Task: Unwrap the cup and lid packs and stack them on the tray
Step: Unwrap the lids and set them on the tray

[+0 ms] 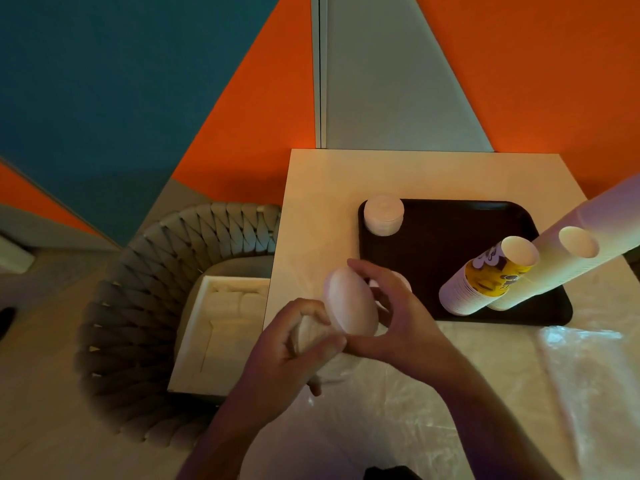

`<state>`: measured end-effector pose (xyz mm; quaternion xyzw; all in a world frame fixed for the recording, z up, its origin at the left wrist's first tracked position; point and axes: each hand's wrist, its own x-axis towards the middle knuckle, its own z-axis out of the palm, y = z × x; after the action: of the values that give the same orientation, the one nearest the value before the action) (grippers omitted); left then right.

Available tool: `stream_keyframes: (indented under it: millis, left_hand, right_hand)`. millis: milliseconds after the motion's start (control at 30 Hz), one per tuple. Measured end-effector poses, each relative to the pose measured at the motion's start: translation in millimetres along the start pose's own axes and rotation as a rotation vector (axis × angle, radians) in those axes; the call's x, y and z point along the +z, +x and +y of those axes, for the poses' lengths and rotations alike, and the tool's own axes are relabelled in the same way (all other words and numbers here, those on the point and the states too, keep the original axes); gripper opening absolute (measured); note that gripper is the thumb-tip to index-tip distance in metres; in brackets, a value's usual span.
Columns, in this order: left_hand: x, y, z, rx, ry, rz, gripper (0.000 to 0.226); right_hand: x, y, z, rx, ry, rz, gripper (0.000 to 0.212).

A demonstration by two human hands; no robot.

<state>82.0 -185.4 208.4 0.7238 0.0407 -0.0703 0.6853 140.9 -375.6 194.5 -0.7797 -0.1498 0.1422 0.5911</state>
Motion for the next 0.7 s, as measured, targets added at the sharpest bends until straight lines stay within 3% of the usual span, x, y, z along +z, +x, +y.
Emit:
stream_keyframes:
  millis: [67, 133, 267, 433, 700]
  left_hand:
    - [-1, 0, -1, -0.006, -0.011, 0.036, 0.023]
    - [-1, 0, 0, -0.029, -0.01, 0.082, 0.034]
    - [-4, -1, -2, -0.101, -0.047, 0.18, 0.051]
    - [-9, -2, -10, -0.136, -0.047, 0.221, 0.05]
    - [-11, -4, -17, -0.115, -0.024, 0.221, 0.06]
  right_hand:
    - [-7, 3, 12, 0.082, 0.202, 0.088, 0.085]
    - [-19, 10, 34, 0.155, 0.221, 0.25, 0.077]
    - [-43, 27, 92, 0.333, -0.255, 0.442, 0.072]
    - [-49, 45, 132, 0.311, -0.465, 0.34, 0.064]
    - [-44, 60, 154, 0.344, -0.58, 0.172, 0.064]
